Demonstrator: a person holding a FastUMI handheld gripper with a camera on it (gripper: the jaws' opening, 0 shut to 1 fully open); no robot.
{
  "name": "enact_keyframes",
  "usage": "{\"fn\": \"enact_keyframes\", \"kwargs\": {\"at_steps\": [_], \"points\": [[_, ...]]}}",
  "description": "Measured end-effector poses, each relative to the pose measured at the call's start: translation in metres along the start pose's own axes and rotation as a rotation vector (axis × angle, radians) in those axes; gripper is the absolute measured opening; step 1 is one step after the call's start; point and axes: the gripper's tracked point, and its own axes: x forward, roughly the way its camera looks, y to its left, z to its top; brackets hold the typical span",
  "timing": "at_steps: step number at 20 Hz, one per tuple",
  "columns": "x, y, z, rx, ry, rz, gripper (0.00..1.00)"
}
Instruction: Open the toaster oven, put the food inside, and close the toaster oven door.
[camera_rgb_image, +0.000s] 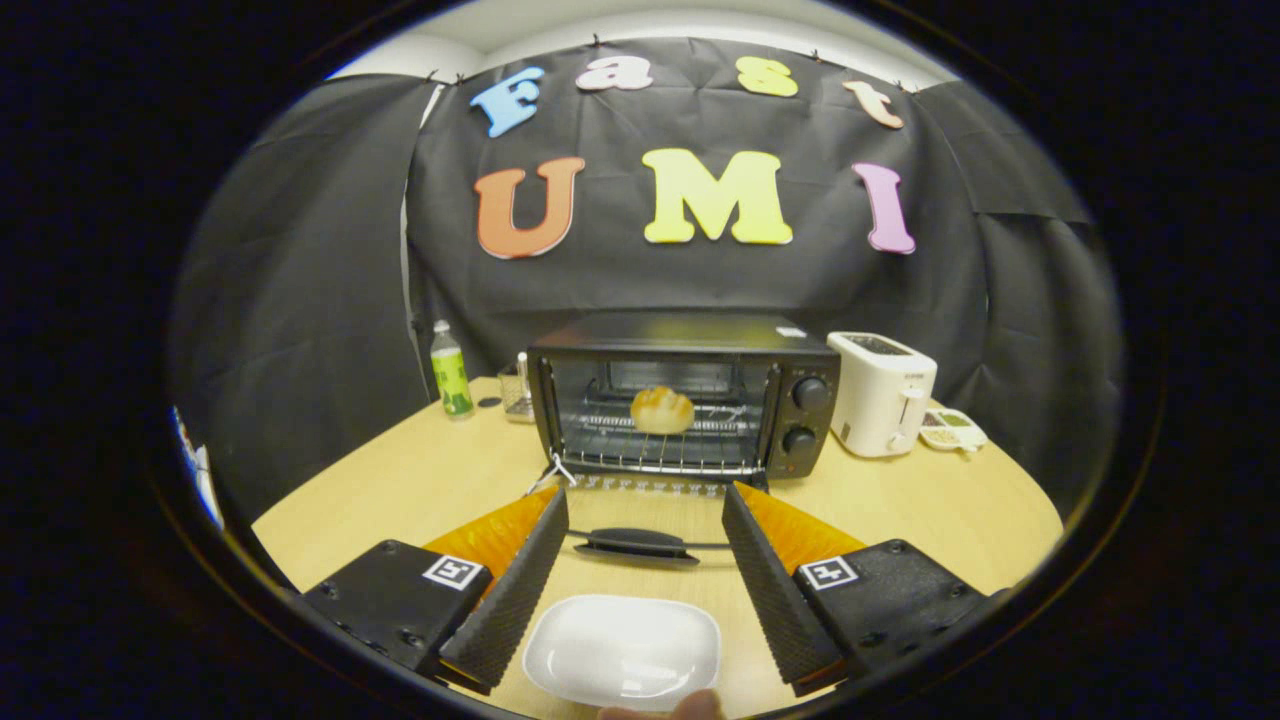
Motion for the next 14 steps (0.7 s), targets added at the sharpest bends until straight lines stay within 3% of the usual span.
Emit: {"fn": "enact_keyframes", "kwargs": {"at_steps": [5,14], "points": [[0.030,-0.004,-0.055,0.047,0.162,-0.006,1.00],[0.061,-0.006,-0.090,0.067,0.315,-0.016,1.00]]}}
